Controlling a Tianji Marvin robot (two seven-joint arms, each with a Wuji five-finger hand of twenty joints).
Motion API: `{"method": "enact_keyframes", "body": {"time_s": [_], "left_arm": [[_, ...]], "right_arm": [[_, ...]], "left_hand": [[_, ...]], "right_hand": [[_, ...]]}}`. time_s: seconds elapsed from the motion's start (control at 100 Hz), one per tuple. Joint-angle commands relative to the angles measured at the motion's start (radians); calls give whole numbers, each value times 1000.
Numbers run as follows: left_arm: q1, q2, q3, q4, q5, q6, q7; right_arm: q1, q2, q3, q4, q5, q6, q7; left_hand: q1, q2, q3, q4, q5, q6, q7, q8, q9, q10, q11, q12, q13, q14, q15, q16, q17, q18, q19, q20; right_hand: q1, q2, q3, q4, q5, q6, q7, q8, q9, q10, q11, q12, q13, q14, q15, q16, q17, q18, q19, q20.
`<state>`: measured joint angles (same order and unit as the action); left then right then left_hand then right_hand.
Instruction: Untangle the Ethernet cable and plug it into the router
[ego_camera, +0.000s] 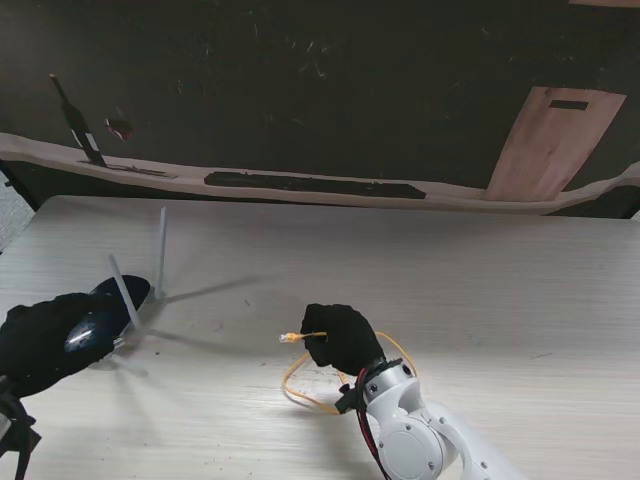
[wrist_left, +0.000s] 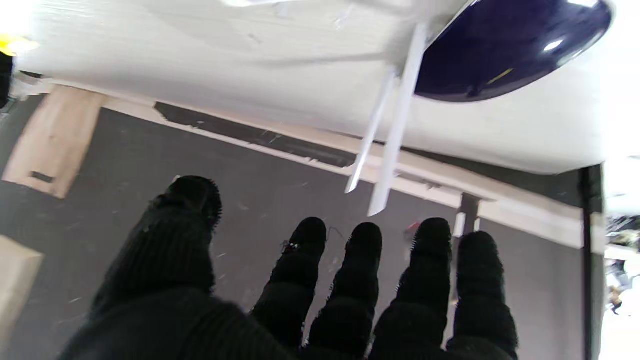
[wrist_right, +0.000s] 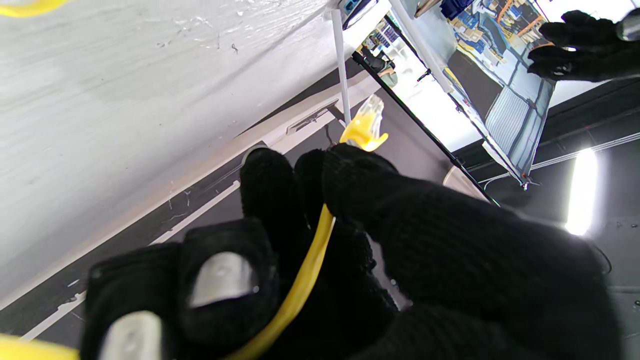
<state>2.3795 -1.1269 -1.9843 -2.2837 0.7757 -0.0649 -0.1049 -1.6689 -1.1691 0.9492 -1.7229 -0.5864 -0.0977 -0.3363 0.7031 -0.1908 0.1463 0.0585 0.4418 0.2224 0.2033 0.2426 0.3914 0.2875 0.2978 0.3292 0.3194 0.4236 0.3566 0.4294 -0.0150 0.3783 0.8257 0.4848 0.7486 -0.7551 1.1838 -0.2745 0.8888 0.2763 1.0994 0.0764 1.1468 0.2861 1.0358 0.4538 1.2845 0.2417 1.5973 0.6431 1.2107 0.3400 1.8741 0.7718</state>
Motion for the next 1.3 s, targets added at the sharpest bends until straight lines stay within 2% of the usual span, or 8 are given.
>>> {"method": "enact_keyframes", "body": {"time_s": [0.0, 0.3, 0.46, 0.81, 0.95, 1.05, 1.08, 1.29], "left_arm": [[-26, 6, -3, 33, -38, 22, -50], [-126, 32, 43, 102, 67, 214, -163], [-207, 45, 85, 176, 103, 291, -210], [-399, 78, 170, 343, 144, 360, -327], [-465, 91, 205, 396, 208, 369, -389], [-501, 93, 234, 434, 251, 370, -391], [-510, 93, 243, 447, 254, 372, -385], [-570, 100, 303, 520, 263, 382, -390]], "right_arm": [[2, -3, -8, 2, 5, 7, 18], [8, -4, -16, 10, 10, 20, 21], [7, -3, -15, 11, 14, 23, 27], [12, -3, -14, 15, 23, 34, 38], [14, -4, -17, 18, 26, 39, 37], [15, -4, -18, 21, 27, 44, 39], [15, -4, -18, 22, 28, 46, 40], [21, -4, -21, 27, 33, 57, 45]], "left_hand": [[11, 21, -22, 32, -49, 14, -42, -19, -52, 9, -25, -23, -44, -9, -25, -17, -30, -46, -37, -10], [-12, -14, -47, 28, -126, 24, -112, -27, -158, 1, -74, -54, -136, -40, -105, -67, -66, -77, -135, -16], [-50, -41, -37, 6, -166, 22, -144, -27, -221, -8, -126, -96, -210, -70, -155, -115, -71, -92, -242, -30], [-61, -115, -23, -51, -243, -13, -174, -39, -271, -22, -239, -135, -260, -99, -179, -148, -73, -96, -391, -35], [-72, -150, -12, -76, -302, -11, -205, -62, -291, -26, -287, -154, -265, -109, -206, -165, -71, -99, -439, -44], [-87, -163, 2, -83, -312, -10, -234, -90, -305, -22, -308, -159, -268, -112, -216, -170, -73, -97, -458, -45], [-123, -188, 77, -97, -310, -10, -226, -160, -306, -19, -309, -171, -269, -113, -219, -172, -69, -97, -477, -39], [-233, -254, 248, -143, -308, 10, -248, -249, -310, -19, -317, -216, -276, -132, -247, -188, -69, -96, -531, -56]], "right_hand": [[39, 35, 15, 11, 48, -11, 26, 25, 88, 168, 59, 11, 11, 55, 46, 14, 5, -235, 220, 18], [38, 36, 14, 11, 48, -11, 26, 23, 88, 168, 59, 11, 11, 55, 46, 15, 5, -235, 220, 17], [39, 36, 14, 11, 48, -11, 26, 23, 88, 169, 60, 12, 11, 56, 46, 15, 5, -235, 220, 17], [39, 37, 13, 11, 47, -10, 27, 22, 88, 171, 62, 13, 11, 56, 47, 16, 4, -233, 220, 17], [39, 38, 12, 11, 47, -10, 27, 22, 87, 170, 63, 13, 11, 57, 47, 16, 4, -233, 220, 18], [40, 38, 12, 11, 47, -10, 27, 22, 86, 171, 63, 14, 11, 57, 47, 16, 4, -232, 220, 18], [40, 39, 12, 11, 47, -10, 27, 22, 86, 171, 63, 14, 11, 57, 47, 16, 4, -232, 220, 18], [41, 40, 11, 12, 45, -9, 27, 22, 85, 172, 65, 15, 11, 58, 47, 16, 4, -231, 220, 18]]}}
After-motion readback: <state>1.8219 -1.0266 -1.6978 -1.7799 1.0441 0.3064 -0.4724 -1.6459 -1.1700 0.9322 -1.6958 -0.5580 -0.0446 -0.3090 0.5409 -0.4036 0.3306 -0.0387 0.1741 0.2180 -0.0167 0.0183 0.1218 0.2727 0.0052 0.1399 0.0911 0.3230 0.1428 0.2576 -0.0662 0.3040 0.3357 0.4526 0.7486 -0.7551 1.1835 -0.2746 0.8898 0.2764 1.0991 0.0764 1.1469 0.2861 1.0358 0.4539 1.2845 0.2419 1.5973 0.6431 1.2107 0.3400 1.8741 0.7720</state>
